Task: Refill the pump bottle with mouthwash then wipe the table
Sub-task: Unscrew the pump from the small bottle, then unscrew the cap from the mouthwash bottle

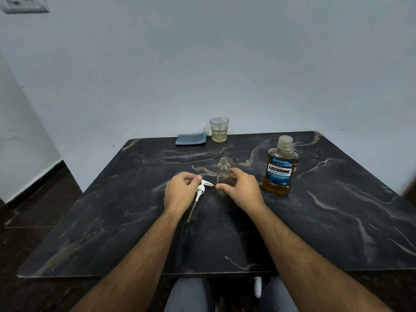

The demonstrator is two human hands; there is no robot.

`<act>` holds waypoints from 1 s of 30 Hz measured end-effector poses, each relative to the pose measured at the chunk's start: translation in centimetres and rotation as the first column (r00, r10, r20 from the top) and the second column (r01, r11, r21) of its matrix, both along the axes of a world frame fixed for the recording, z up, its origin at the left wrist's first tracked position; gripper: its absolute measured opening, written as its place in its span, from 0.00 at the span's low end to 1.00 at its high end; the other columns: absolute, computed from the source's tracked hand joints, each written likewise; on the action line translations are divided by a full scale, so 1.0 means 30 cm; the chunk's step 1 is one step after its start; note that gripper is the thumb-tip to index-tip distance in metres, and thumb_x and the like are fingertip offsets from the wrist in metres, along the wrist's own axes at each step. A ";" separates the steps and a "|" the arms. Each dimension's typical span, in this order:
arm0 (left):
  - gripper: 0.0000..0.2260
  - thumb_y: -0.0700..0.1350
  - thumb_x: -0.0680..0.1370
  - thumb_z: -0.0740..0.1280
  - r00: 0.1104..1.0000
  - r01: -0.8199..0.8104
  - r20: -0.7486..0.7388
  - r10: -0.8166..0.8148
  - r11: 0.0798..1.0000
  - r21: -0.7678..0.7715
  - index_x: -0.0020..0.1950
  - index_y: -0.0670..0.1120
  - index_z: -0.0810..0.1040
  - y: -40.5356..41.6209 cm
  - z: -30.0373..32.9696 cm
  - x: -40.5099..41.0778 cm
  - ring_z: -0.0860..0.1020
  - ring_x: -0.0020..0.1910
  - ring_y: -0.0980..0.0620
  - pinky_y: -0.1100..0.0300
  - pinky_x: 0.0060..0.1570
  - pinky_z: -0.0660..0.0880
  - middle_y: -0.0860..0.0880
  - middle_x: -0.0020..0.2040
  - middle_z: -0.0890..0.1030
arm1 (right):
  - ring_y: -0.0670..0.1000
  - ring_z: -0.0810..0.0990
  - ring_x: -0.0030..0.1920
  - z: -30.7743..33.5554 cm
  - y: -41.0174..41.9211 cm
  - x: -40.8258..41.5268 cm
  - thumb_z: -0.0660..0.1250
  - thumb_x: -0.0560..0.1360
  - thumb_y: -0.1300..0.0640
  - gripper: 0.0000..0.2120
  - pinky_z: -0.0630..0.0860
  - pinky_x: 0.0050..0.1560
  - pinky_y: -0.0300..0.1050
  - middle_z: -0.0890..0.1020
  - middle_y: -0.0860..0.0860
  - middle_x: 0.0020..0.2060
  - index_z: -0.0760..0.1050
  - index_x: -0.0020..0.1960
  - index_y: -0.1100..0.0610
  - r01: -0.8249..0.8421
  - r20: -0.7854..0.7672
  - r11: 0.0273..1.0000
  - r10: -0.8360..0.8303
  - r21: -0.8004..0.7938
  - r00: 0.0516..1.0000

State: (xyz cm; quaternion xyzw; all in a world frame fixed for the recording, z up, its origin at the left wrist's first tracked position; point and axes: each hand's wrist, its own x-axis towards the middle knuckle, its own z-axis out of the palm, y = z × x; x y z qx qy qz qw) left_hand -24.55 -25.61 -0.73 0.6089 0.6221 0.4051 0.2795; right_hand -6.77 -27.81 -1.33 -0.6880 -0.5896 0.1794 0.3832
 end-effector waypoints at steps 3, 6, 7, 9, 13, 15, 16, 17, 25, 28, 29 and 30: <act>0.05 0.52 0.77 0.70 0.992 0.003 0.123 -0.011 0.998 0.063 0.45 0.53 0.82 -0.022 0.002 0.029 0.81 0.42 0.58 0.64 0.39 0.71 0.56 0.39 0.83 | 0.51 0.80 0.61 0.000 -0.024 0.022 0.77 0.69 0.45 0.31 0.77 0.63 0.50 0.83 0.52 0.60 0.75 0.68 0.56 0.023 0.039 0.998 -0.025 0.064 0.999; 0.03 0.51 0.76 0.70 0.966 0.080 0.235 -0.104 0.991 0.112 0.43 0.54 0.82 -0.049 -0.008 0.077 0.83 0.42 0.55 0.57 0.45 0.79 0.54 0.39 0.85 | 0.49 0.82 0.55 -0.005 -0.068 0.065 0.75 0.72 0.48 0.22 0.80 0.57 0.50 0.85 0.51 0.54 0.78 0.63 0.56 0.085 0.016 0.977 -0.090 0.193 0.996; 0.03 0.50 0.76 0.71 0.959 0.115 0.246 -0.143 0.986 0.124 0.43 0.54 0.82 -0.062 -0.008 0.100 0.84 0.42 0.55 0.56 0.45 0.80 0.54 0.39 0.85 | 0.47 0.83 0.51 -0.009 -0.086 0.083 0.75 0.73 0.50 0.18 0.82 0.53 0.50 0.85 0.50 0.49 0.80 0.59 0.56 0.108 -0.020 0.963 -0.106 0.247 0.994; 0.02 0.48 0.77 0.70 0.943 0.184 0.255 -0.215 0.973 0.139 0.44 0.53 0.82 -0.086 -0.007 0.151 0.84 0.42 0.55 0.57 0.45 0.80 0.53 0.40 0.85 | 0.44 0.82 0.43 -0.009 -0.127 0.121 0.75 0.73 0.53 0.09 0.82 0.47 0.47 0.84 0.47 0.41 0.81 0.50 0.56 0.166 -0.095 0.926 -0.142 0.340 0.985; 0.02 0.45 0.78 0.70 0.894 0.303 0.306 -0.327 0.945 0.126 0.48 0.52 0.82 -0.120 0.002 0.254 0.85 0.44 0.55 0.57 0.44 0.80 0.51 0.43 0.85 | 0.45 0.79 0.34 0.002 -0.187 0.214 0.74 0.73 0.56 0.08 0.79 0.40 0.50 0.80 0.46 0.32 0.77 0.38 0.54 0.359 -0.228 0.829 -0.285 0.429 0.931; 0.05 0.45 0.79 0.69 0.870 0.355 0.324 -0.371 0.928 0.110 0.53 0.50 0.82 -0.123 0.012 0.300 0.84 0.49 0.55 0.58 0.44 0.81 0.51 0.47 0.85 | 0.47 0.78 0.36 0.003 -0.196 0.267 0.74 0.73 0.56 0.09 0.79 0.42 0.52 0.79 0.48 0.34 0.74 0.39 0.54 0.434 -0.305 0.803 -0.328 0.409 0.894; 0.07 0.45 0.79 0.69 0.858 0.384 0.329 -0.394 0.918 0.099 0.56 0.49 0.81 -0.122 0.020 0.324 0.84 0.51 0.55 0.59 0.45 0.81 0.51 0.49 0.85 | 0.49 0.78 0.38 0.004 -0.198 0.295 0.74 0.73 0.55 0.10 0.79 0.43 0.52 0.79 0.50 0.36 0.73 0.41 0.54 0.461 -0.322 0.793 -0.350 0.398 0.880; 0.10 0.46 0.79 0.70 0.849 0.408 0.327 -0.414 0.908 0.090 0.59 0.48 0.81 -0.117 0.029 0.347 0.83 0.53 0.55 0.59 0.47 0.82 0.51 0.51 0.84 | 0.51 0.79 0.41 0.002 -0.197 0.321 0.75 0.72 0.54 0.11 0.78 0.45 0.51 0.79 0.51 0.39 0.72 0.44 0.53 0.479 -0.326 0.791 -0.370 0.379 0.870; 0.21 0.43 0.79 0.69 0.823 0.435 0.361 -0.438 0.895 0.093 0.72 0.46 0.71 -0.055 0.124 0.457 0.76 0.64 0.56 0.51 0.67 0.74 0.49 0.69 0.77 | 0.49 0.79 0.62 -0.033 -0.105 0.425 0.79 0.68 0.55 0.33 0.75 0.65 0.55 0.80 0.50 0.62 0.68 0.68 0.48 0.078 -0.417 0.980 0.005 0.182 0.909; 0.23 0.41 0.80 0.68 0.791 0.480 0.358 -0.496 0.866 0.141 0.75 0.45 0.68 -0.035 0.183 0.497 0.74 0.68 0.55 0.53 0.69 0.72 0.47 0.71 0.75 | 0.48 0.81 0.59 -0.046 -0.086 0.420 0.75 0.73 0.56 0.23 0.77 0.63 0.57 0.82 0.49 0.58 0.73 0.66 0.52 0.069 -0.410 0.979 0.016 0.193 0.912; 0.24 0.40 0.80 0.68 0.780 0.499 0.347 -0.520 0.853 0.157 0.75 0.44 0.67 -0.025 0.203 0.512 0.74 0.69 0.54 0.55 0.69 0.71 0.47 0.72 0.74 | 0.47 0.81 0.58 -0.051 -0.082 0.418 0.74 0.74 0.57 0.22 0.77 0.64 0.56 0.83 0.49 0.57 0.74 0.66 0.54 0.073 -0.417 0.977 0.018 0.202 0.909; 0.25 0.40 0.80 0.67 0.769 0.521 0.332 -0.546 0.837 0.170 0.76 0.44 0.66 -0.015 0.223 0.526 0.73 0.70 0.54 0.57 0.69 0.71 0.47 0.73 0.73 | 0.47 0.81 0.58 -0.052 -0.082 0.415 0.73 0.75 0.58 0.21 0.77 0.64 0.53 0.82 0.49 0.57 0.74 0.66 0.55 0.071 -0.424 0.976 0.023 0.206 0.905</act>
